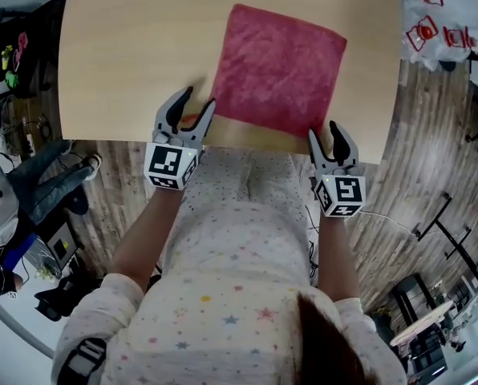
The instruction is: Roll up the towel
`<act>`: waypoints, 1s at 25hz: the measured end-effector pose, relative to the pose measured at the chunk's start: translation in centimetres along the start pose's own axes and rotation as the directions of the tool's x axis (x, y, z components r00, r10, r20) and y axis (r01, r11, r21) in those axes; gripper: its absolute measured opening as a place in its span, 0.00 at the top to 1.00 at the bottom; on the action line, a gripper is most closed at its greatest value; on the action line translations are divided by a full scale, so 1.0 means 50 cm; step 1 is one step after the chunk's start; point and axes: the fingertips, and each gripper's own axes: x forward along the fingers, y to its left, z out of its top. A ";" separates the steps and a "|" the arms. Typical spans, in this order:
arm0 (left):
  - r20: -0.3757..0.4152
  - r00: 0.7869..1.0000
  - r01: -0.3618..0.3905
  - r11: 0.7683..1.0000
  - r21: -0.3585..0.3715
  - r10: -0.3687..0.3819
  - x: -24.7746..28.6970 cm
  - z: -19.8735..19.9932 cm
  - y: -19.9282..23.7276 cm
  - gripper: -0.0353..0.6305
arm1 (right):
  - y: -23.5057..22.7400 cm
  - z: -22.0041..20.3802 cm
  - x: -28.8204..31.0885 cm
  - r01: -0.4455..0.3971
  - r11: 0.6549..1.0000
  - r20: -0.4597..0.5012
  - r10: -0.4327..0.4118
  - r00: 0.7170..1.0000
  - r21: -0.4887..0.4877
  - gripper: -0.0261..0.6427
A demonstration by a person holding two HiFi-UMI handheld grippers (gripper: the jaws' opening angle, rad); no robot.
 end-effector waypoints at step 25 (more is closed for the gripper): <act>-0.328 0.944 0.116 0.973 0.201 -0.044 -0.028 -0.155 -0.029 0.79 | 0.016 -0.117 -0.017 0.022 0.999 -0.170 -0.030 0.985 -0.050 0.75</act>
